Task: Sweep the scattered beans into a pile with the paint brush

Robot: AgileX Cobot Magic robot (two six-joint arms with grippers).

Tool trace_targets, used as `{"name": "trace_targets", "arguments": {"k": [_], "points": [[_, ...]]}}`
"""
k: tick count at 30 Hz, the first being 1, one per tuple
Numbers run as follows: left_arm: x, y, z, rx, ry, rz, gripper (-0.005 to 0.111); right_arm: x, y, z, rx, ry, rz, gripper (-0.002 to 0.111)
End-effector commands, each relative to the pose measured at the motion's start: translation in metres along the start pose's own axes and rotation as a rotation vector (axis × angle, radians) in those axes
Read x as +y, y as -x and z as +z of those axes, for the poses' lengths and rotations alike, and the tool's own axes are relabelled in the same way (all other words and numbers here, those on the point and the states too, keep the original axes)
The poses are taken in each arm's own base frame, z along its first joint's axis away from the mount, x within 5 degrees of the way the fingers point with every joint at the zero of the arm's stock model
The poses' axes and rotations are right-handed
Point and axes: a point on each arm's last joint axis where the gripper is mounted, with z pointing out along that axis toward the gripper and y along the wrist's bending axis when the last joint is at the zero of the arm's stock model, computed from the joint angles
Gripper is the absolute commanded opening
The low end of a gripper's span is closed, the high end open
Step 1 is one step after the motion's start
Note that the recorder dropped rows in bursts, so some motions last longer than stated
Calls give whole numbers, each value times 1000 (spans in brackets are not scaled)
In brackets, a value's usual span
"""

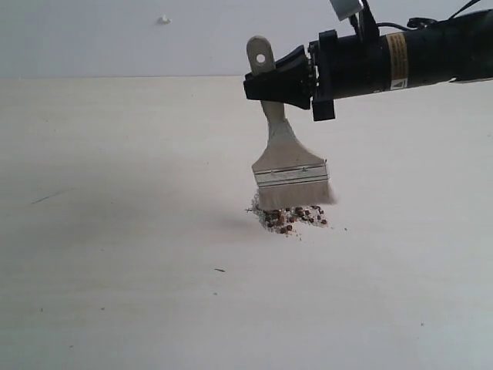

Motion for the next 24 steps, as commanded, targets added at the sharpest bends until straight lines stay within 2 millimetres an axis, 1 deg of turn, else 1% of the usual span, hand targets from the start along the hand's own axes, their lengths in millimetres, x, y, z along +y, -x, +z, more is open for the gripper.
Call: {"name": "trace_targets", "arguments": {"k": [1, 5, 8, 11, 16, 20, 24], "points": [[0, -1, 0, 1, 5, -2, 0, 1, 20, -10, -77, -44, -46, 0], [0, -1, 0, 1, 5, -2, 0, -2, 25, -11, -134, -86, -161, 0], [0, -1, 0, 1, 5, -2, 0, -13, 23, -13, -172, -129, -192, 0], [0, -1, 0, 1, 5, -2, 0, -36, 18, -23, -177, -171, -191, 0], [0, -1, 0, 1, 5, -2, 0, -81, 0, -33, -180, -217, -141, 0], [0, -1, 0, 1, 5, -2, 0, -103, -12, -28, -155, -206, -183, 0], [0, -1, 0, -1, 3, -2, 0, -117, -23, -21, -134, -192, -197, 0]]}}
